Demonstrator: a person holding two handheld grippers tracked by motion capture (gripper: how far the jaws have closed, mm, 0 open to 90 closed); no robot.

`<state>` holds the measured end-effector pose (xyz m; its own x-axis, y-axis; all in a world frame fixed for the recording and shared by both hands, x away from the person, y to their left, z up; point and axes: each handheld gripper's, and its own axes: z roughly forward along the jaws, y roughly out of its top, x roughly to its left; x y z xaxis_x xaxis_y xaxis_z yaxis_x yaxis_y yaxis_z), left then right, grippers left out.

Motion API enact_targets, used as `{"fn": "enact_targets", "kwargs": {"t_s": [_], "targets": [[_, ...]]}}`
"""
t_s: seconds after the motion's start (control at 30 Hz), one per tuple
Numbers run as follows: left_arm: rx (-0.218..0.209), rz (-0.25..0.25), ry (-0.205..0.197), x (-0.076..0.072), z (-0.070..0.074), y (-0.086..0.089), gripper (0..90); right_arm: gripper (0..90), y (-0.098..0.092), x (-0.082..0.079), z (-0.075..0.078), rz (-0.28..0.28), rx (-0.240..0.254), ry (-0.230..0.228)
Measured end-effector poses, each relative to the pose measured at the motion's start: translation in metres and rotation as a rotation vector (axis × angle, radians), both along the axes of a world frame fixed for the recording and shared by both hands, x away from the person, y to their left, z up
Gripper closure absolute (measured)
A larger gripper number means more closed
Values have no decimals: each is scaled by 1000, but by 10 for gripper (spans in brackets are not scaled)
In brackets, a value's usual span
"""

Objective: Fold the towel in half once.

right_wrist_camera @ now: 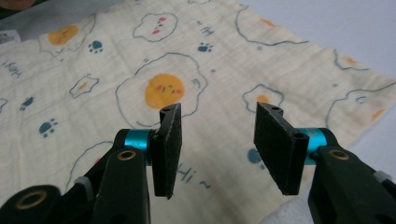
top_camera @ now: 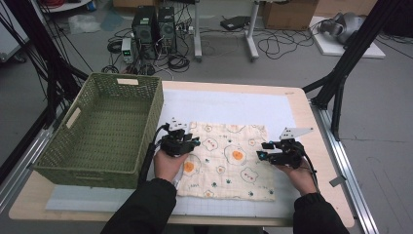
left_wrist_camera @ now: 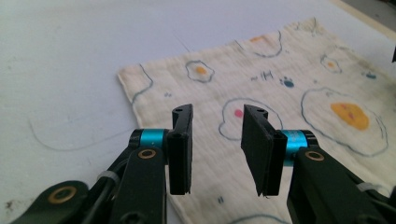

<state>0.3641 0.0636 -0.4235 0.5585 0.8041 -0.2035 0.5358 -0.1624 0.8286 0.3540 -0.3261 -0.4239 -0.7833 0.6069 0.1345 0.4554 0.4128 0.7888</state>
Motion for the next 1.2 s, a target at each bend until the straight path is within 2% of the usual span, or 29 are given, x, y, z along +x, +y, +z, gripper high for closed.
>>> {"fn": "enact_targets", "kwargs": {"t_s": [0.07, 0.23, 0.33, 0.47, 0.53, 0.6, 0.7, 0.8, 0.87, 0.93, 1.07, 1.2], "targets": [[19, 0, 7, 6, 1, -1, 643, 522, -3, 9, 4, -17, 2, 5], [-2, 43, 5, 18, 0, 0, 651, 522, -7, 35, 16, -80, -9, 16], [45, 55, 36, 23, -9, 0, 656, 521, -6, 50, 17, -106, -17, 26], [82, 96, 64, 28, -18, -3, 651, 521, -1, 62, 3, -135, -68, 63], [111, 135, 75, 30, -21, -4, 647, 521, 1, 66, -6, -156, -100, 86], [109, 154, 80, 32, -24, -3, 666, 525, 3, 69, -13, -179, -125, 103], [143, 157, 55, 32, -25, -6, 712, 576, 3, 70, -16, -208, -118, 83], [136, 157, 52, 33, -25, -6, 776, 672, 4, 70, -17, -212, -142, 67], [126, 148, 57, 33, -25, -7, 858, 766, 3, 71, -17, -216, -134, 74], [134, 138, 52, 32, -25, -7, 871, 878, 0, 71, -18, -209, -103, 100], [115, 142, 64, 31, -22, -3, 877, 891, -4, 71, -17, -186, -73, 133], [76, 146, 21, 26, -11, 2, 878, 892, -10, 67, -9, -167, -13, 124]]}}
